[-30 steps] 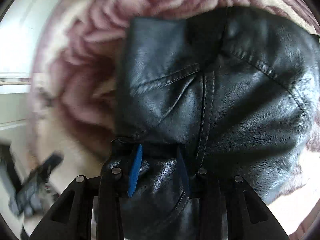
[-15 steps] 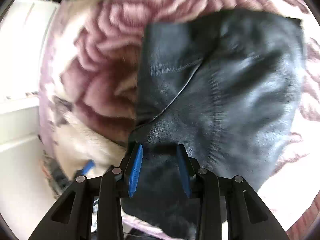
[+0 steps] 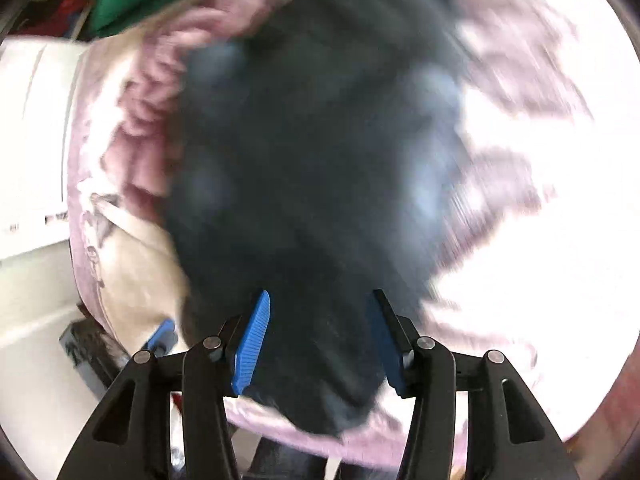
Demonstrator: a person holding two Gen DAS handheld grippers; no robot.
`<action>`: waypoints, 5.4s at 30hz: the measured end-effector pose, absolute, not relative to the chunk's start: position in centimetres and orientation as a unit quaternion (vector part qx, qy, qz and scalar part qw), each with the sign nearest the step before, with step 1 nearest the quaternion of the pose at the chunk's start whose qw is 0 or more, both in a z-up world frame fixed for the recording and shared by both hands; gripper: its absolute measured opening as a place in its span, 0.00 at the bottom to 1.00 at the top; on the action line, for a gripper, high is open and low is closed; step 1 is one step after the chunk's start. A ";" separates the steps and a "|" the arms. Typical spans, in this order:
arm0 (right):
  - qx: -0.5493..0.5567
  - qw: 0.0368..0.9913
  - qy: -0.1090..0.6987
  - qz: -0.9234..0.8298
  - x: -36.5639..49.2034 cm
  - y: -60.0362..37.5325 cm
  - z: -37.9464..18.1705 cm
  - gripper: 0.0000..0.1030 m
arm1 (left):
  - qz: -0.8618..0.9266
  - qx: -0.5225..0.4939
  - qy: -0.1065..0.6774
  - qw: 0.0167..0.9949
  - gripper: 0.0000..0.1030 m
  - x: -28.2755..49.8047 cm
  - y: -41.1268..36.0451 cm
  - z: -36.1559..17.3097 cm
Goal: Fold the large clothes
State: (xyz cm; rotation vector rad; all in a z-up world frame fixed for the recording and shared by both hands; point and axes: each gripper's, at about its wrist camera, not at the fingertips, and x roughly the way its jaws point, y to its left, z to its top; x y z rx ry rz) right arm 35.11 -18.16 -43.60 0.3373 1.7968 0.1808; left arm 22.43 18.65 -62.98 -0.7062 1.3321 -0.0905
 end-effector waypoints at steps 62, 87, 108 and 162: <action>0.190 0.632 0.746 0.087 41.1 -25.0 -40.8 0.38 | -0.048 -0.363 0.485 0.794 0.27 25.0 19.4 -51.5; 0.220 0.607 0.754 0.122 38.3 -26.2 -48.5 0.15 | -0.062 -0.284 0.589 0.754 0.04 33.6 13.3 -57.8; 0.259 0.590 0.740 0.194 36.2 -29.0 -48.3 0.78 | -0.044 -0.263 0.595 0.758 0.10 29.1 12.6 -56.7; 0.204 0.673 0.557 0.441 32.7 -26.4 -41.2 0.20 | 0.065 -0.458 0.562 0.686 0.04 11.9 15.9 -64.8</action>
